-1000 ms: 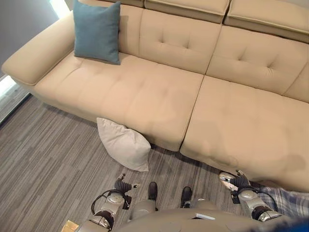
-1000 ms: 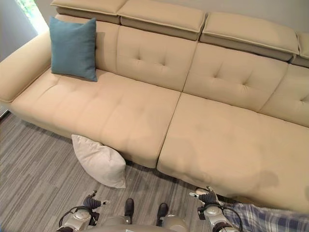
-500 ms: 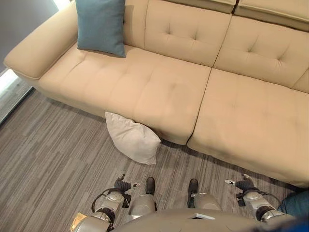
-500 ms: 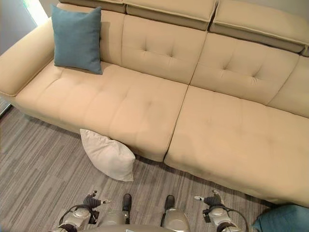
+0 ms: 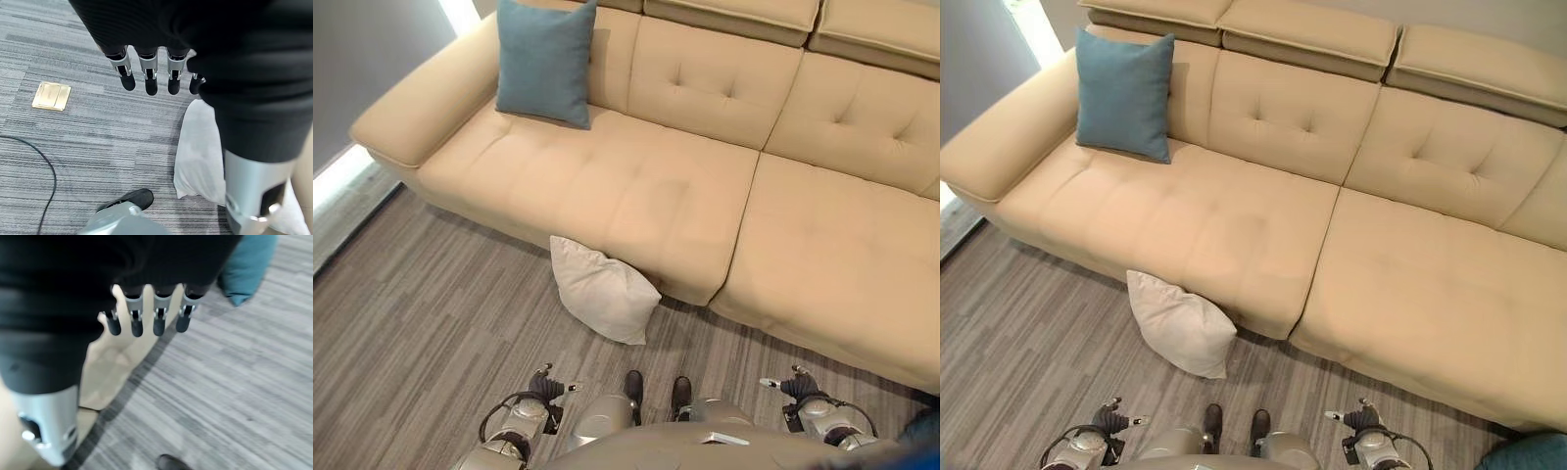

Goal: Pick up all the scattered cushions and arrange them neatly on the sofa.

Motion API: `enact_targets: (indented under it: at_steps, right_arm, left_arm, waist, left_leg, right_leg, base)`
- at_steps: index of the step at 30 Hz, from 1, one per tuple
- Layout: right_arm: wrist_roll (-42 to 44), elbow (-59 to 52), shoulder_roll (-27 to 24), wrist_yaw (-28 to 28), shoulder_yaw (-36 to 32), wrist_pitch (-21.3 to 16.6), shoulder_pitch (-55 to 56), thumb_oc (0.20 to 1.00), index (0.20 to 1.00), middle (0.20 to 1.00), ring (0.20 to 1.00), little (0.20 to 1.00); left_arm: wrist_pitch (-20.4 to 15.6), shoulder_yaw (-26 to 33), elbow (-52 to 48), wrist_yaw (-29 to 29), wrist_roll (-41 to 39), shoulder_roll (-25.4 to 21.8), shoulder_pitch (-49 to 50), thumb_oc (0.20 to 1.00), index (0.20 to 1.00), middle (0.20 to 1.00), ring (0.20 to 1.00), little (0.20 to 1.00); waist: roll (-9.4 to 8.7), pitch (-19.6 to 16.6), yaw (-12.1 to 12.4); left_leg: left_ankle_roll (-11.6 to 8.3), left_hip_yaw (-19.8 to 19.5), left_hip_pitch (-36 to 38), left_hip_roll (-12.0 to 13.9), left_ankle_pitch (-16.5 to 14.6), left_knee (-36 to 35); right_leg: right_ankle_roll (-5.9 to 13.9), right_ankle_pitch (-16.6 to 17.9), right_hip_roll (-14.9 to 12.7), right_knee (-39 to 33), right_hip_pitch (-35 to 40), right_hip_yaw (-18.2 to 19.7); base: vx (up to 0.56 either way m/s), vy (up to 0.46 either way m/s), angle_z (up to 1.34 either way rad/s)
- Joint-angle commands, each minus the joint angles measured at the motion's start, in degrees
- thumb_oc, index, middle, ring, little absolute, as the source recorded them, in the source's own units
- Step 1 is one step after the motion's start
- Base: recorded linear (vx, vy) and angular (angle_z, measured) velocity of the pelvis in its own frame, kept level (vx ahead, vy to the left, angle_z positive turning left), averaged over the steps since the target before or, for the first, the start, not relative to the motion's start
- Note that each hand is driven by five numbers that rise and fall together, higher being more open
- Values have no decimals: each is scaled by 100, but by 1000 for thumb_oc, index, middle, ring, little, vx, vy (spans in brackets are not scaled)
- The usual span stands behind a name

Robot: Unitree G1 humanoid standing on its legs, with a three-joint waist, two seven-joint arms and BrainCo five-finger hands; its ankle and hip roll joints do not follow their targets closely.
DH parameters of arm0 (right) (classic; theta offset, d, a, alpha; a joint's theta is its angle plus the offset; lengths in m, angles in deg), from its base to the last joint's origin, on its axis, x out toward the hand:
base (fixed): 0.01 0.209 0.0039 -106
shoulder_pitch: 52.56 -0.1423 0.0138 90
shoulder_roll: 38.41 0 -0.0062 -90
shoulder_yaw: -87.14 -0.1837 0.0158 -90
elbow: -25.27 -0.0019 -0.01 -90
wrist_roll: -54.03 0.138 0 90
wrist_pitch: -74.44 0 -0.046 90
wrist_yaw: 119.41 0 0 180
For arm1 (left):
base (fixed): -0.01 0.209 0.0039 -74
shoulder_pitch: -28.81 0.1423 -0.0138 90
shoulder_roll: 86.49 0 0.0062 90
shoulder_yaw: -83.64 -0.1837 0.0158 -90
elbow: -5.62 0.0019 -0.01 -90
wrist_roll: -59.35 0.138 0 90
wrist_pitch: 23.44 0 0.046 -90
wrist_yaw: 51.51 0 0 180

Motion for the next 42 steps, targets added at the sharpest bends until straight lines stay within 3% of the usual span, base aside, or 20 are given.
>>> enact_targets:
  at_steps: [1,3,4,7,11,12,14,16,17,20,22,24,27,29,31,32,35,38,40,42]
  right_arm:
    - [55,-87,-262,63,84,-57,73,1000,1000,1000,1000,1000]
    - [-10,-135,-291,102,137,-13,60,1000,1000,1000,1000,1000]
    - [-50,-109,-303,105,135,10,63,1000,1000,1000,1000,1000]
    - [-91,-76,-273,66,63,6,81,1000,1000,1000,1000,1000]
    - [-101,-57,-200,51,42,28,84,1000,1000,1000,1000,1000]
    - [-101,-133,-126,24,59,63,17,1000,1000,1000,1000,1000]
    - [-114,-161,-106,29,78,71,-13,1000,1000,1000,1000,1000]
    - [-152,-305,-40,73,177,30,-138,1000,1000,1000,1000,1000]
    - [-152,-305,-40,73,177,30,-138,1000,1000,1000,1000,1000]
    - [-98,-215,-34,27,279,-4,-103,1000,1000,1000,1000,1000]
    - [-83,-182,-39,33,252,12,-63,1000,1000,1000,1000,1000]
    - [-3,-178,-51,38,211,-15,22,1000,1000,1000,1000,1000]
    - [106,-156,-144,82,112,-33,38,1000,1000,1000,1000,1000]
    - [66,-134,-165,80,144,-25,25,1000,1000,1000,1000,1000]
    - [28,-138,-185,77,152,-18,56,1000,1000,1000,1000,1000]
    - [16,-156,-195,72,168,-22,47,1000,1000,1000,1000,1000]
    - [-42,-177,-209,92,219,3,50,1000,1000,1000,1000,1000]
    - [-72,-187,-245,81,214,14,74,1000,1000,1000,1000,1000]
    - [-99,-196,-197,59,144,16,32,1000,1000,1000,1000,1000]
    - [-89,-305,-88,47,143,25,-38,1000,1000,1000,1000,1000]
  left_arm:
    - [-12,-72,24,6,11,45,-76,1000,1000,1000,1000,1000]
    - [-10,-162,-18,-8,-92,78,-145,1000,1000,1000,1000,1000]
    - [-3,-214,-41,6,-91,118,-157,1000,1000,1000,1000,1000]
    - [13,-232,28,16,2,172,-157,1000,1000,1000,1000,1000]
    - [14,-254,36,4,131,134,-208,1000,1000,1000,1000,1000]
    - [8,-249,-11,-23,192,43,-265,1000,1000,1000,1000,1000]
    - [8,-224,-16,-32,177,-1,-288,1000,1000,1000,1000,1000]
    - [-25,-118,-32,-65,83,-146,-300,1000,1000,1000,1000,1000]
    - [-25,-118,-32,-65,83,-146,-301,1000,1000,1000,1000,1000]
    - [2,-32,25,-25,96,-212,-196,1000,1000,1000,1000,1000]
    - [4,3,63,2,104,-197,-162,1000,1000,1000,1000,1000]
    - [2,-56,93,14,195,-132,-123,1000,1000,1000,1000,1000]
    - [-26,-139,20,98,155,7,-178,1000,1000,1000,1000,1000]
    - [-23,-207,26,140,149,96,-181,1000,1000,1000,1000,1000]
    - [4,-238,33,140,174,131,-173,1000,1000,1000,1000,1000]
    - [27,-253,42,121,174,137,-184,1000,1000,1000,1000,1000]
    - [31,-325,38,108,129,142,-214,1000,1000,1000,1000,1000]
    - [39,-397,8,104,141,152,-229,1000,1000,1000,1000,1000]
    - [32,-393,51,107,234,151,-242,1000,1000,1000,1000,1000]
    - [27,-361,34,85,256,30,-311,1000,1000,1000,1000,1000]
  waist:
    - [-90,-69,-56]
    - [-42,-50,-37]
    - [10,-51,-13]
    - [86,-117,-40]
    - [46,-141,-66]
    - [30,-96,-71]
    - [38,-55,-56]
    - [128,61,78]
    - [128,66,74]
    - [101,-71,86]
    - [70,-80,159]
    - [66,-107,59]
    - [5,35,19]
    - [-24,62,14]
    - [-21,15,-15]
    - [-36,-16,-1]
    - [-20,-15,1]
    - [25,-7,-11]
    - [71,-6,-20]
    - [-31,36,-7]
  left_leg:
    - [53,-6,185,477,-289,-727]
    - [-47,-255,52,935,102,-992]
    - [-107,-480,101,1004,164,-1146]
    - [-164,-642,329,936,94,-1362]
    - [-84,-589,415,732,-24,-1360]
    - [70,-462,480,577,-154,-1356]
    - [130,-395,492,540,-170,-1357]
    - [254,-133,567,522,-154,-1448]
    - [253,-137,573,522,-153,-1452]
    - [343,-27,756,231,-69,-1689]
    - [326,51,844,137,-100,-1708]
    - [268,22,829,79,-134,-1608]
    - [54,69,380,-48,-365,-634]
    - [35,-80,188,-42,-522,-296]
    - [63,-23,155,181,-533,-334]
    - [67,-18,169,431,-435,-556]
    - [5,-175,158,795,-111,-927]
    - [-82,-242,145,1007,73,-1108]
    - [-141,-355,264,902,9,-1244]
    - [2,-266,207,655,-213,-1101]
  right_leg:
    - [906,335,-180,-219,-10,16]
    - [925,221,-270,-186,-33,36]
    - [942,179,-288,-190,33,98]
    - [1020,187,-394,-179,104,163]
    - [1123,287,-594,-27,28,284]
    - [1199,409,-741,345,-220,427]
    - [1221,484,-791,516,-359,443]
    - [1118,526,-941,956,-676,-199]
    - [1118,524,-942,956,-669,-203]
    - [957,139,-120,919,-504,-338]
    - [904,72,-112,557,-280,-553]
    - [849,72,116,251,-166,-128]
    - [842,335,-39,-194,-19,-129]
    - [844,409,-106,-314,11,-111]
    - [885,403,-166,-387,57,-140]
    - [913,401,-202,-398,50,-119]
    - [926,332,-279,-345,21,-103]
    - [960,234,-358,-330,97,-156]
    - [1075,285,-561,-239,72,-148]
    - [1193,403,-830,-26,-142,6]
  base:
    - [103,147,-30]
    - [140,280,-27]
    - [174,318,-30]
    - [140,292,-33]
    - [73,293,-26]
    - [18,286,-13]
    - [-54,341,-50]
    - [-109,343,-90]
    - [10,204,-100]
    - [57,195,-38]
    - [48,43,-4]
    - [63,-6,-3]
    - [-12,16,57]
    - [-33,58,33]
    - [39,107,25]
    - [79,157,11]
    - [56,155,-4]
    - [81,231,-11]
    - [185,547,-6]
    - [105,524,-12]
